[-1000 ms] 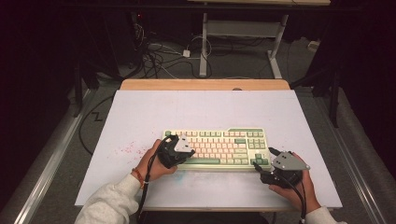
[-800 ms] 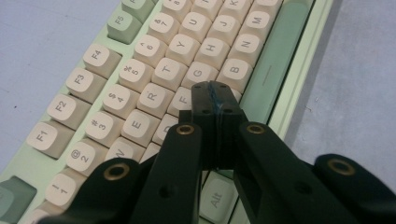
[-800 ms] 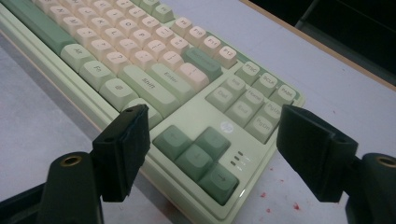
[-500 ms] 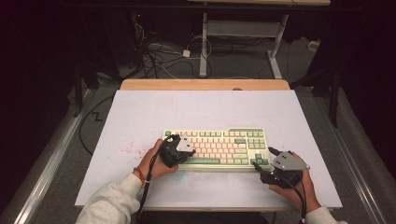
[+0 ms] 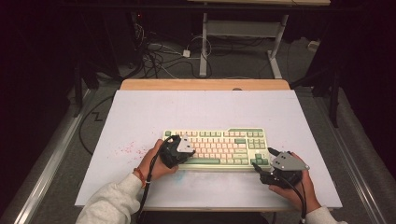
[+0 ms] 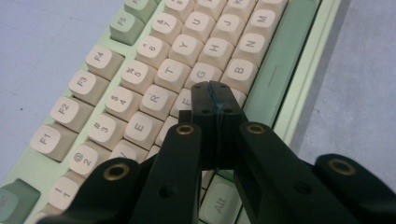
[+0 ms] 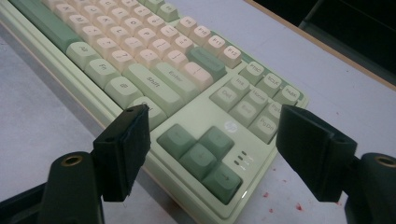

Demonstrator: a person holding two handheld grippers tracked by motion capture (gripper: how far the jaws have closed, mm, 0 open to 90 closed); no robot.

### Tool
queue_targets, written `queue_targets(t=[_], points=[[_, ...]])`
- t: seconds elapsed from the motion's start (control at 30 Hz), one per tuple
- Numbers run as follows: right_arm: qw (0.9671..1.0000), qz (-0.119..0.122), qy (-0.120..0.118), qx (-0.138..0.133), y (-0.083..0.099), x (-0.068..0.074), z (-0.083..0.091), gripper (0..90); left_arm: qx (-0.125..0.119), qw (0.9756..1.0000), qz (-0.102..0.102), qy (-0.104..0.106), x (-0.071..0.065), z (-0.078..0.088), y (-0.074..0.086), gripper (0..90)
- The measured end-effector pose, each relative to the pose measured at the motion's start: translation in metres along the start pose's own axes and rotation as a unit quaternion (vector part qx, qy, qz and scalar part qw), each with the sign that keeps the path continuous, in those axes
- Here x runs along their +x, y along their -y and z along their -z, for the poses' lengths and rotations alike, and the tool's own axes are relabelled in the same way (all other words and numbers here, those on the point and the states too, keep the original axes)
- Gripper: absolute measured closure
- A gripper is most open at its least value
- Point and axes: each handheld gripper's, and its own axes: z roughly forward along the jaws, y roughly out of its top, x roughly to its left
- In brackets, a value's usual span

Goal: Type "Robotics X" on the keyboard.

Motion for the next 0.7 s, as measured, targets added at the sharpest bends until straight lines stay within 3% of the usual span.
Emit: queue_targets(t=[0.37, 0.53, 0.6, 0.7], points=[[1.0000, 0.002, -0.001, -0.001, 0.001, 0.000, 0.001, 26.8, -0.034, 0.9992, 0.001, -0.020, 0.001, 0.017, 0.004, 77.1], [1.0000, 0.001, 0.001, -0.002, 0.000, 0.000, 0.002, 26.8, -0.048, 0.9983, 0.011, -0.032, 0.003, 0.022, 0.009, 64.9], [1.0000, 0.002, 0.000, -0.002, 0.000, 0.000, 0.001, 26.8, -0.050, 0.9981, 0.005, -0.035, 0.002, 0.023, 0.011, 60.2], [1.0000, 0.001, -0.002, -0.003, -0.001, 0.001, 0.001, 26.8, -0.054, 0.9971, 0.008, -0.054, 0.001, 0.025, 0.015, 48.2]])
